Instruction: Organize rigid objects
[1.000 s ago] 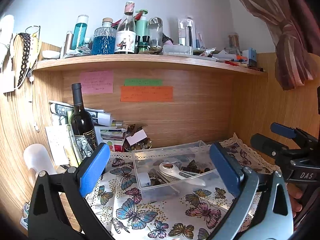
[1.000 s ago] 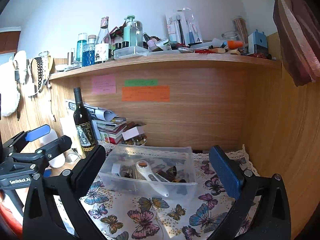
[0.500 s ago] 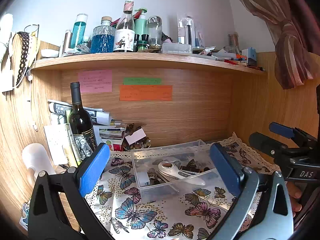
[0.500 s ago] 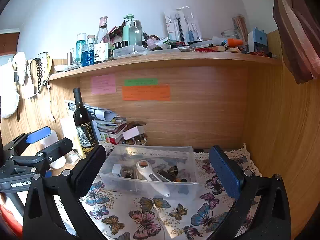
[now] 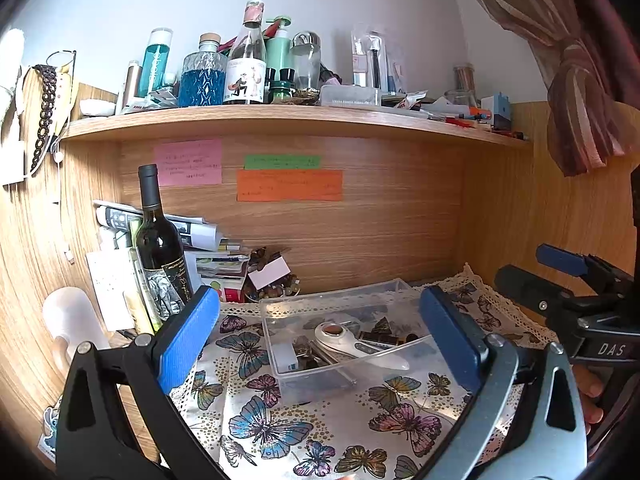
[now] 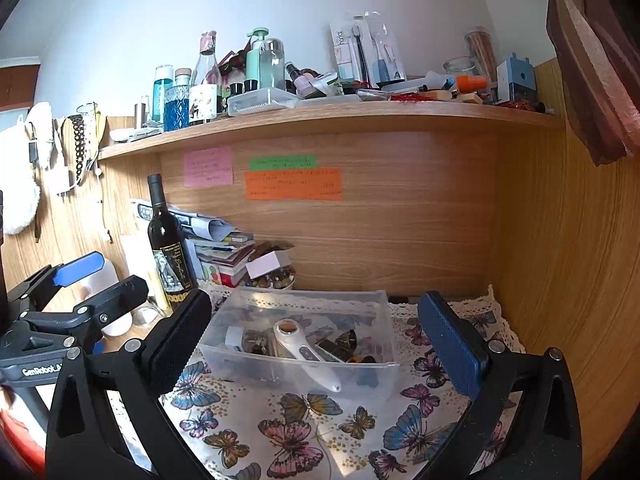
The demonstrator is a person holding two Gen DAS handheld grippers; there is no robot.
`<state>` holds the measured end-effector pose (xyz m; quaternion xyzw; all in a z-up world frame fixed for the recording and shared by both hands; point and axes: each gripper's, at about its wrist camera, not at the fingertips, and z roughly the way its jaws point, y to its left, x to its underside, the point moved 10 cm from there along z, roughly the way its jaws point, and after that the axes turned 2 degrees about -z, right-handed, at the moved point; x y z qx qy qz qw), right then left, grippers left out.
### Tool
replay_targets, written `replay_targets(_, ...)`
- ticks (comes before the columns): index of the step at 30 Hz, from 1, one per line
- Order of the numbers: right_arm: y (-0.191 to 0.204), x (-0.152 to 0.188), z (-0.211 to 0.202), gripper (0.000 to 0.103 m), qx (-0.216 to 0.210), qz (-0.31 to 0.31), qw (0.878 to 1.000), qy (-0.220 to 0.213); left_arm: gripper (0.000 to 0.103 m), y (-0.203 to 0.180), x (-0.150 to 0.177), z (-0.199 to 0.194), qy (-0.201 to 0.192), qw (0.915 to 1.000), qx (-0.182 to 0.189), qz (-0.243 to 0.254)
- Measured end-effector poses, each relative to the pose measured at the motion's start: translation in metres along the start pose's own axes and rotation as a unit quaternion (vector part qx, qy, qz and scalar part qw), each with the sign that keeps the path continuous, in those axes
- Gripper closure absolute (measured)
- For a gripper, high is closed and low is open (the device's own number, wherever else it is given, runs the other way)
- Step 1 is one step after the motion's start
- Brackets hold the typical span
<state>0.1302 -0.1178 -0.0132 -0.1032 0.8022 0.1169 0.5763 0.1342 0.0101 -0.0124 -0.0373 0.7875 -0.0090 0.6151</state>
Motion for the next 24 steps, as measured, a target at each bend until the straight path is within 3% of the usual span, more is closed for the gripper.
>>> replay_targets(24, 0.0000, -0.0005, -0.0003, 0.000, 0.002, -0.003, 1.000, 0.000, 0.001, 0.0036, -0.0040, -0.0007, -0.005, 1.0000, -0.003, -0.003)
